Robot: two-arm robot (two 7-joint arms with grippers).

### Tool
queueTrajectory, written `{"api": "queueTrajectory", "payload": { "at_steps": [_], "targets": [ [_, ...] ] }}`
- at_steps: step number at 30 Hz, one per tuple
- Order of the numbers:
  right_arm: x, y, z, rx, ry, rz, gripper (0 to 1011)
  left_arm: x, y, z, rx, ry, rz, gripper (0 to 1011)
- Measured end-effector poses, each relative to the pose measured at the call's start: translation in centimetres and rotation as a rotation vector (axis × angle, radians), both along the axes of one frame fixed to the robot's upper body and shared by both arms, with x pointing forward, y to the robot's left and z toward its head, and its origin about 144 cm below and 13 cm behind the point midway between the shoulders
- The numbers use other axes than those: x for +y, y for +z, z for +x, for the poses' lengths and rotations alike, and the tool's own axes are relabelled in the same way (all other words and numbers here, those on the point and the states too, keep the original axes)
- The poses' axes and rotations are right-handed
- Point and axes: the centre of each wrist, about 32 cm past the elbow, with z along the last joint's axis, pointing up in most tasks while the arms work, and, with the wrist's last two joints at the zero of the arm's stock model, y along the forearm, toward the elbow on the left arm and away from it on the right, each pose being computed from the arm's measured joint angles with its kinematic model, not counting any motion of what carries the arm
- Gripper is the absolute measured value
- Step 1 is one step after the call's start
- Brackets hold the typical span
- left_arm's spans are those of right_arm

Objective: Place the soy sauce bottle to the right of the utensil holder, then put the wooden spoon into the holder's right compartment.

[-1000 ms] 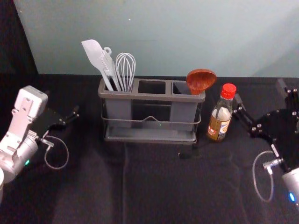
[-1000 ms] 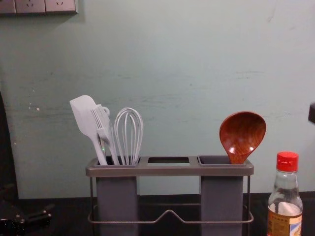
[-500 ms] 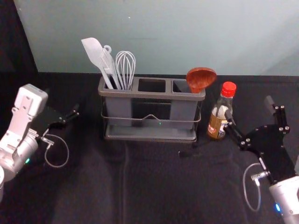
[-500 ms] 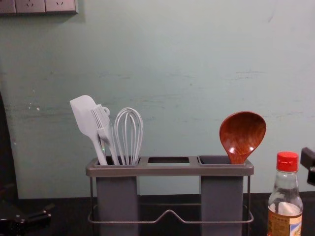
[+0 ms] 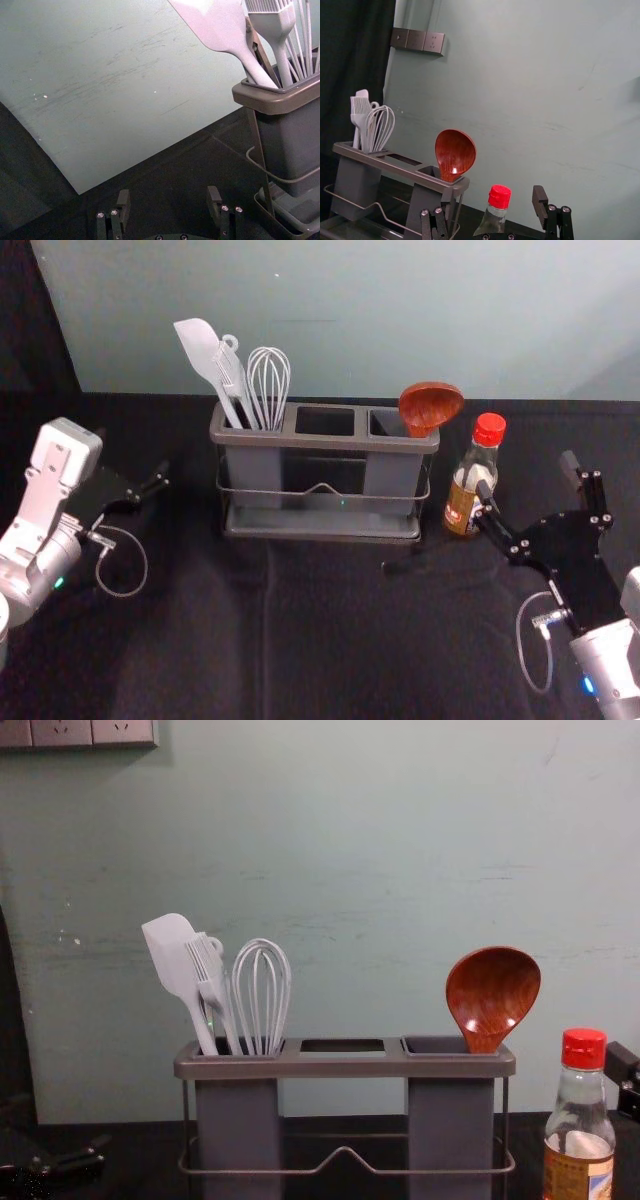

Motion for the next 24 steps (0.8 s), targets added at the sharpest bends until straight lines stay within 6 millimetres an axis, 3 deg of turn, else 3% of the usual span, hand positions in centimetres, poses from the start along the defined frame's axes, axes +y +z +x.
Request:
{"api": "queueTrajectory", "payload": {
  "at_steps": [24],
  "targets": [
    [0.04,0.03,-0.02,-0.001,0.002,0.000,1002,0.00,0.00,0.00,0.000,0.000,0.000,1005]
  ]
}}
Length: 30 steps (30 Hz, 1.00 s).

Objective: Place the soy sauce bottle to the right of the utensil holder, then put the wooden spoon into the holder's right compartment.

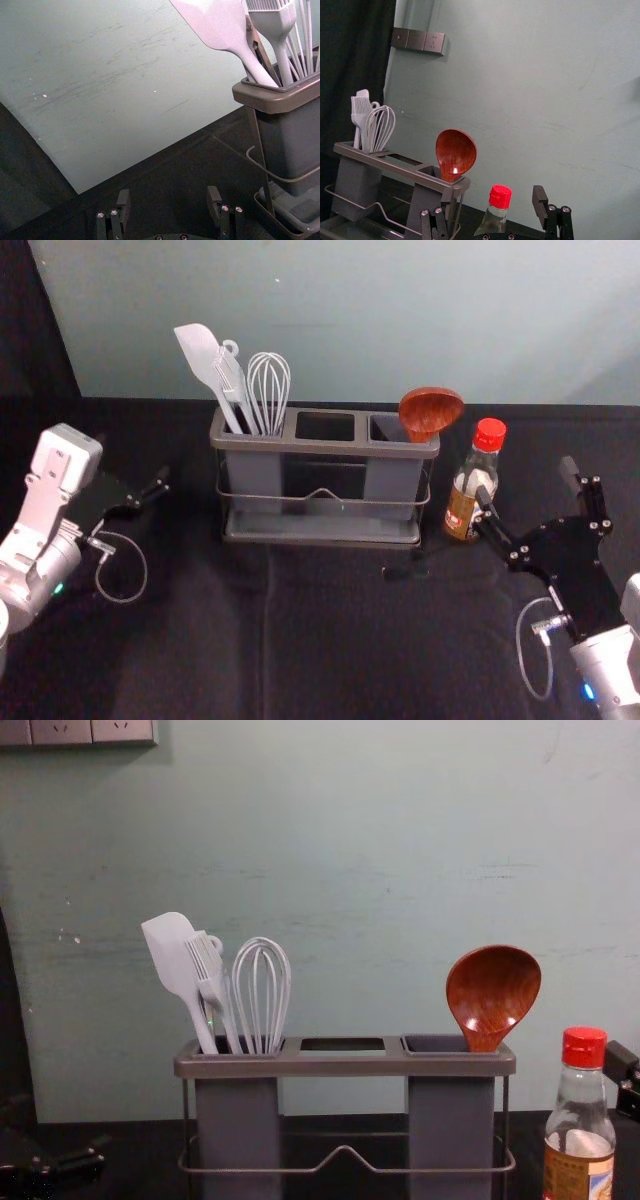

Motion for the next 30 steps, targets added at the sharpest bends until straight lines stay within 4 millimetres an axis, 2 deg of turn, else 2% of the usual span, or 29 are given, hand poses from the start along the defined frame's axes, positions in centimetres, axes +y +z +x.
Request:
{"api": "queueTrajectory", "payload": {
  "at_steps": [30],
  "targets": [
    [0.00,0.00,0.00,0.000,-0.001,0.000,1003,0.00,0.00,0.00,0.000,0.000,0.000,1005]
  ]
}}
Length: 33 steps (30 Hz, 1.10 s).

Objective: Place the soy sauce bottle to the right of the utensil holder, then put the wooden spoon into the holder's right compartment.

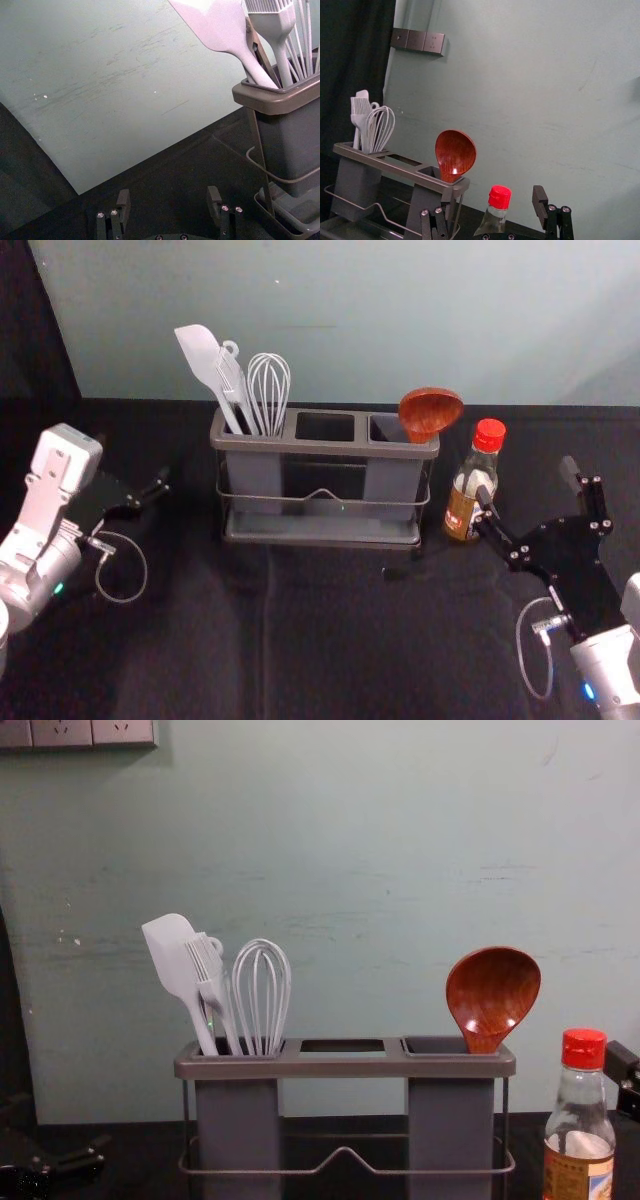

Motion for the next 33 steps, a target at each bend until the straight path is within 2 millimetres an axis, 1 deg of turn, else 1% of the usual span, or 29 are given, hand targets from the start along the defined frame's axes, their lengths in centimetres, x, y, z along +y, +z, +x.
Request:
{"api": "queueTrajectory", "payload": {
  "at_steps": [33],
  "targets": [
    [0.00,0.00,0.00,0.000,0.000,0.000,1003,0.00,0.00,0.00,0.000,0.000,0.000,1005]
  ]
}}
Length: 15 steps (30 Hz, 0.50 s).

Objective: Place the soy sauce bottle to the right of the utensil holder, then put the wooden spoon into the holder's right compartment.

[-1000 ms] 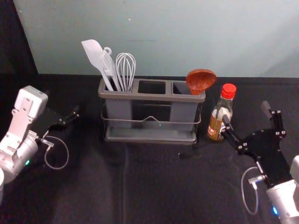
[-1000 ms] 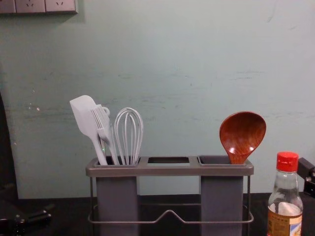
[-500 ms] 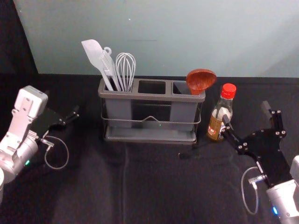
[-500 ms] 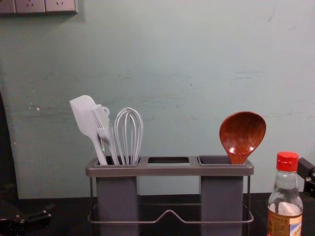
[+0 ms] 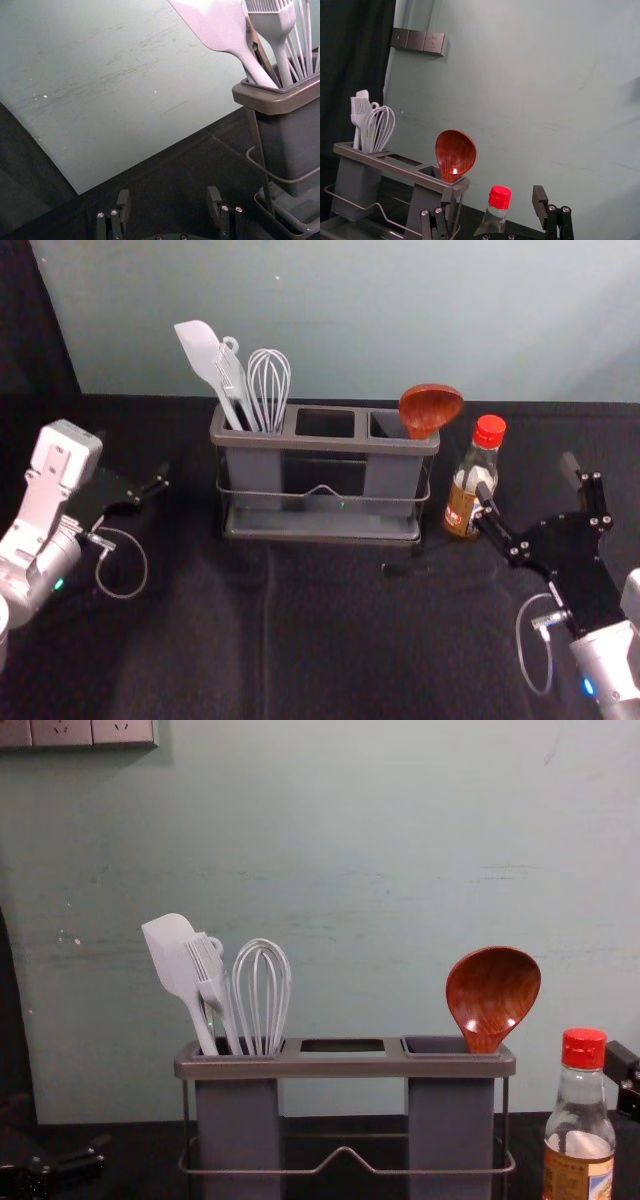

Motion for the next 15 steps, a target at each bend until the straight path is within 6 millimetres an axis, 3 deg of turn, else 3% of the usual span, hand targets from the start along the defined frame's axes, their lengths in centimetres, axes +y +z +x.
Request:
{"api": "queueTrajectory", "payload": {
  "at_steps": [15],
  "targets": [
    [0.00,0.00,0.00,0.000,0.000,0.000,1003,0.00,0.00,0.00,0.000,0.000,0.000,1005]
  ]
}}
